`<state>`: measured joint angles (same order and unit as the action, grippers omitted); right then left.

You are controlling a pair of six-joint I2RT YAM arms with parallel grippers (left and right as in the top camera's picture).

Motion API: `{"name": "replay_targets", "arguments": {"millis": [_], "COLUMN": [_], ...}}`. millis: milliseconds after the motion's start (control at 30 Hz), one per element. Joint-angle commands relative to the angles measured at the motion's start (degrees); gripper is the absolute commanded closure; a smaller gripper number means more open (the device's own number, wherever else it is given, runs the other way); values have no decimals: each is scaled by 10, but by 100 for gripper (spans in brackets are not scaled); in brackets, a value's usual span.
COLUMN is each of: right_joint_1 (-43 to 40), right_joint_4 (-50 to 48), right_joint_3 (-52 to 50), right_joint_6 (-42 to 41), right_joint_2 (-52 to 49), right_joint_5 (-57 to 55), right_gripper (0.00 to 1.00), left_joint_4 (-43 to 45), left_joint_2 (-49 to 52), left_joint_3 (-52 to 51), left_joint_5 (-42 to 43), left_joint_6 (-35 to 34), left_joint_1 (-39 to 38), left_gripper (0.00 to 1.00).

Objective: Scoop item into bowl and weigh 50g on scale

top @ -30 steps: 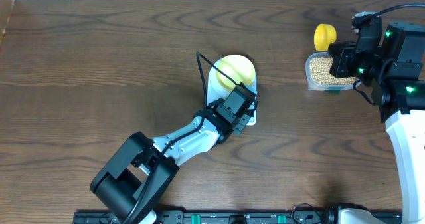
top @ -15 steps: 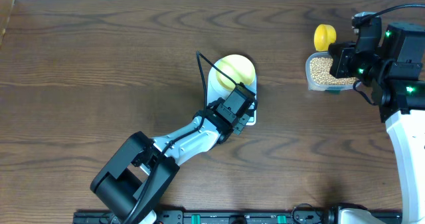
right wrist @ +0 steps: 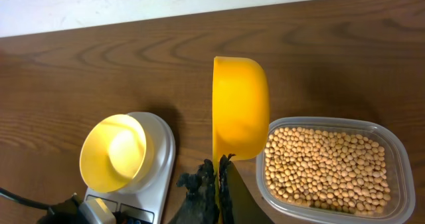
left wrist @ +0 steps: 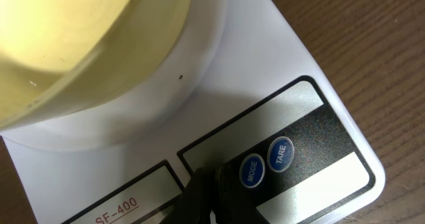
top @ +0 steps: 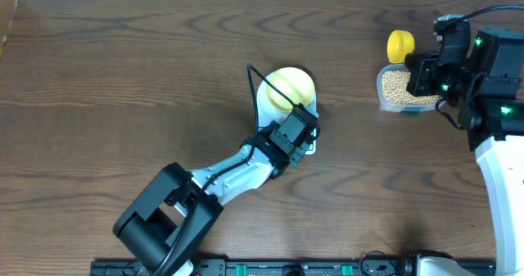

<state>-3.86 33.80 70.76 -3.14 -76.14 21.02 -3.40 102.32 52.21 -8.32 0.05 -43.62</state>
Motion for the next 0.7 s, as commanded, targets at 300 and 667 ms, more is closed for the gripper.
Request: {"name": "replay_targets", "arguments": {"millis": [300, 667], "right_joint_1": [-2, -2], "right_joint_4": [1, 1], "right_joint_3": [10, 10], "right_joint_6": [11, 15], "right_joint_2": [-1, -1], "right_joint_5": [3, 3], "right_gripper": [99, 99], "left_joint_4": [-3, -10], "left_joint_2": [46, 48], "left_joint_3": [-14, -14], "left_joint_5": [-3, -3], "left_joint_6": [9, 10], "left_joint_1": [2, 1], "left_gripper": [92, 92]}}
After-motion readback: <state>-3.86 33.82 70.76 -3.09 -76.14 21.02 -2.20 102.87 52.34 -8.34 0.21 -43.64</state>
